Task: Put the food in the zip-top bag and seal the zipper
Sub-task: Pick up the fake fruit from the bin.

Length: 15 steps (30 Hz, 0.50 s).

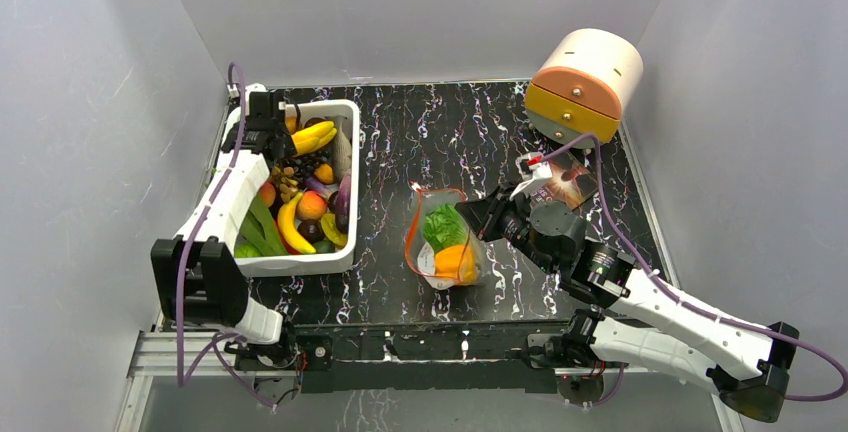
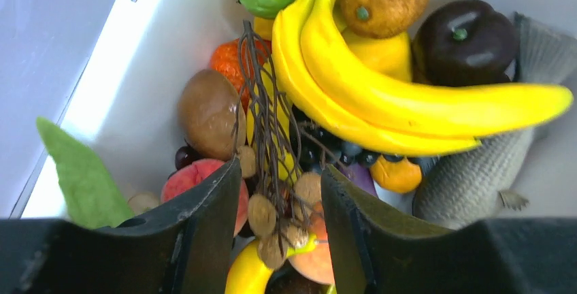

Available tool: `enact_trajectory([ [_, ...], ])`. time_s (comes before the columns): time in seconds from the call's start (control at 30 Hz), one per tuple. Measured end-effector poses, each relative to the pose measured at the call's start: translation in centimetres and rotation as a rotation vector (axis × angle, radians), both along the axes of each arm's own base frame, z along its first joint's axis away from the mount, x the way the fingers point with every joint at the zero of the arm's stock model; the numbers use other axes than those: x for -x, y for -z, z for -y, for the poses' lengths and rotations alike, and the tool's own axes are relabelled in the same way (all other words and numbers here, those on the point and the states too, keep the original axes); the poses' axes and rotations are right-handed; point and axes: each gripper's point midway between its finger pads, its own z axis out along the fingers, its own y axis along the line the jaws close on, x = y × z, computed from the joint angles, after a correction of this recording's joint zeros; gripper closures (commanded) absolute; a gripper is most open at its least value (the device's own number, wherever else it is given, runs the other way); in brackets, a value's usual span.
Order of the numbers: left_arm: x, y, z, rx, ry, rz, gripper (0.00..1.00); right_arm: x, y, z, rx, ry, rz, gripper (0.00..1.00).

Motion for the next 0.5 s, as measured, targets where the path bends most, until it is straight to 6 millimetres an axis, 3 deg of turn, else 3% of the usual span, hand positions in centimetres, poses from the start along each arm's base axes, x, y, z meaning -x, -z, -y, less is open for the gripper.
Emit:
enact_trajectory([
  [0.2, -1.9, 2.5, -2.1, 0.030, -0.039, -0.057, 0.56, 0.0, 0.2, 0.1, 0.006, 0.000, -0.005, 1.00],
  [0.33, -1.8, 4.4, -3.9, 0.076, -0.073, -0.096, 0.57, 0.2, 0.0, 0.2, 0.000, 0.000, -0.002, 1.00],
  [0.5, -2.1, 5.1, -5.0, 0.131, -0.085, -0.090, 0.58, 0.3, -0.3, 0.4, -0.008, 0.000, 0.002, 1.00],
])
